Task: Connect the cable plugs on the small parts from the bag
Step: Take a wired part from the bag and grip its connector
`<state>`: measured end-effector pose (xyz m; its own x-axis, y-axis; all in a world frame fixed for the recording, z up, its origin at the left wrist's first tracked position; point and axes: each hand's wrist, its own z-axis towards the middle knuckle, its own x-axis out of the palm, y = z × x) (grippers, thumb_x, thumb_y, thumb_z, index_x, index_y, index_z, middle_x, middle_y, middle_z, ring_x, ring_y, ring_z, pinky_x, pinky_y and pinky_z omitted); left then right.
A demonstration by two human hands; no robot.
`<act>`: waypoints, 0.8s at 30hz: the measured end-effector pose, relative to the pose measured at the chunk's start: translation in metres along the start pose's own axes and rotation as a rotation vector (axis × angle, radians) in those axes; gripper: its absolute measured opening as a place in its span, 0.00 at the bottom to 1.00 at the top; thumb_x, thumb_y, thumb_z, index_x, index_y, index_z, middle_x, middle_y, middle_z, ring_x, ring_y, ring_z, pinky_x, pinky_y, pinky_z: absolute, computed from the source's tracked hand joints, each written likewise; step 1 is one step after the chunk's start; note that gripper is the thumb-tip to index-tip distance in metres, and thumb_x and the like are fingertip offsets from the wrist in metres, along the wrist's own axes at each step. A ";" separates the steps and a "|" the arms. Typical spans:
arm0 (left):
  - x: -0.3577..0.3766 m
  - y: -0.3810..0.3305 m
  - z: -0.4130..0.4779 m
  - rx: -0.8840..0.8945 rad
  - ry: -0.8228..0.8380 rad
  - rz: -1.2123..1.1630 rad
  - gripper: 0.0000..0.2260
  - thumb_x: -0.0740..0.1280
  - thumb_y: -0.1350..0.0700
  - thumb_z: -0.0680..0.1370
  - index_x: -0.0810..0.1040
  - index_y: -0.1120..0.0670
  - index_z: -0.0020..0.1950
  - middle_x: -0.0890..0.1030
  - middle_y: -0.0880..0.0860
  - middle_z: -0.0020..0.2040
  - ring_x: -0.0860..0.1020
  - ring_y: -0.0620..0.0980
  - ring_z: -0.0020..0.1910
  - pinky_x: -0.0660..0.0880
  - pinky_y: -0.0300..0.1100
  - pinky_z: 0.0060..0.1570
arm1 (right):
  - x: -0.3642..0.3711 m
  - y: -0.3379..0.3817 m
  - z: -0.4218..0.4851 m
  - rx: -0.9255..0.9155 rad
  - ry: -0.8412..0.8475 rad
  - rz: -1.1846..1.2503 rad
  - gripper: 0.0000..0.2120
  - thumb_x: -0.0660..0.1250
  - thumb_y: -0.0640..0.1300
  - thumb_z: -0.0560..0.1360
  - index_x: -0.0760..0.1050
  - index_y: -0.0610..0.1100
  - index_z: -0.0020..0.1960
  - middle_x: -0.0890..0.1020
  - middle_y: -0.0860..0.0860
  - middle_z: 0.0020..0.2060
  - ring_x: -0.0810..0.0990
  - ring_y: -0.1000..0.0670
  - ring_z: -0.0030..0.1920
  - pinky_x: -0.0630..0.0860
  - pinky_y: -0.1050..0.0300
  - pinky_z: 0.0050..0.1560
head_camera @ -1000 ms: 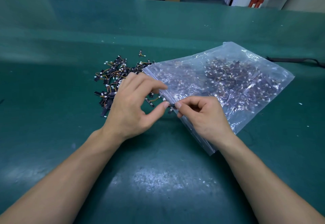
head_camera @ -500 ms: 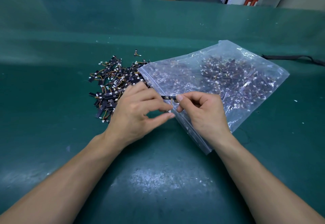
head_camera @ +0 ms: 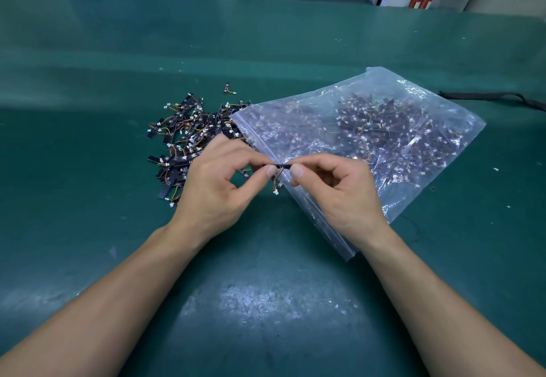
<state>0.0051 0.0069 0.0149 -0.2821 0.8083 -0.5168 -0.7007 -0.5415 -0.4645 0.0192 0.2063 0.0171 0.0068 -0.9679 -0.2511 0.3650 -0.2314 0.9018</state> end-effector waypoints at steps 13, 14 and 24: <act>-0.004 0.001 -0.001 0.063 -0.011 -0.014 0.03 0.75 0.58 0.76 0.85 0.55 0.49 0.84 0.49 0.42 0.78 0.54 0.40 0.70 0.42 0.49 | 0.000 -0.002 -0.001 -0.232 -0.051 -0.183 0.02 0.75 0.40 0.75 0.86 0.43 0.47 0.85 0.53 0.37 0.76 0.54 0.32 0.69 0.65 0.35; -0.005 0.000 -0.001 0.060 -0.015 -0.018 0.03 0.75 0.58 0.76 0.85 0.54 0.49 0.84 0.49 0.42 0.78 0.53 0.40 0.70 0.41 0.49 | 0.000 -0.002 0.000 -0.239 -0.051 -0.182 0.02 0.75 0.39 0.75 0.86 0.43 0.47 0.85 0.53 0.37 0.76 0.54 0.32 0.69 0.65 0.36; -0.005 -0.002 -0.001 0.046 -0.076 -0.016 0.02 0.77 0.59 0.75 0.87 0.56 0.46 0.84 0.49 0.41 0.76 0.51 0.40 0.68 0.39 0.49 | 0.001 -0.004 -0.001 -0.307 -0.082 -0.208 0.07 0.78 0.38 0.73 0.86 0.44 0.50 0.83 0.54 0.37 0.72 0.56 0.28 0.67 0.69 0.34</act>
<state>0.0089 0.0039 0.0178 -0.3182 0.8332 -0.4523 -0.7344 -0.5183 -0.4381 0.0188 0.2061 0.0126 -0.1666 -0.9110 -0.3772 0.6127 -0.3953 0.6843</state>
